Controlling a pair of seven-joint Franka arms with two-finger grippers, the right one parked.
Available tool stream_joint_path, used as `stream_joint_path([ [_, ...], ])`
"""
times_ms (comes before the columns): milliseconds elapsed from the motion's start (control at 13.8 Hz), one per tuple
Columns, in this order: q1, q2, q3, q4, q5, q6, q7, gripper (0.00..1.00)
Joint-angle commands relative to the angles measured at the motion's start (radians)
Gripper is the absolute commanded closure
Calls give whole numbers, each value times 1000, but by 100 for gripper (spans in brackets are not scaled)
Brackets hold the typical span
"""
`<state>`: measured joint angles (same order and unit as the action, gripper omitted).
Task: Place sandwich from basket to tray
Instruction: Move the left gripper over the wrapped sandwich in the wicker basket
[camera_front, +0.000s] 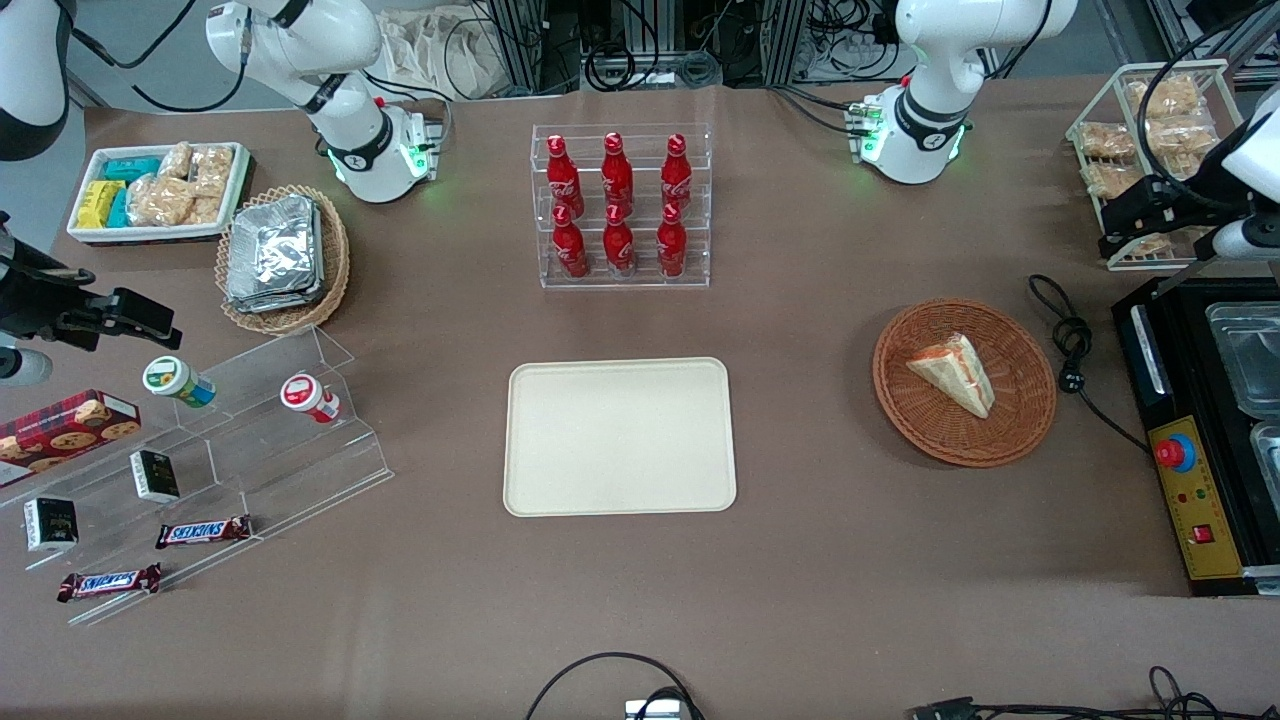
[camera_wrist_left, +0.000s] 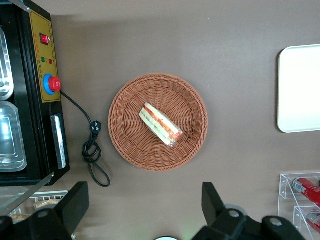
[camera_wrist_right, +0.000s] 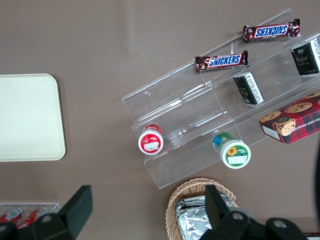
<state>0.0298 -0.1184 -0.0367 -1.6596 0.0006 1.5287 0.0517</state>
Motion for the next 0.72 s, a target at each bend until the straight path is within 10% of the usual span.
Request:
stream_joint_path([
  [0,-5,22,1,38,-13,-30,-23,0],
  [651,-5,82,-12,-66,7,85,-220,0],
])
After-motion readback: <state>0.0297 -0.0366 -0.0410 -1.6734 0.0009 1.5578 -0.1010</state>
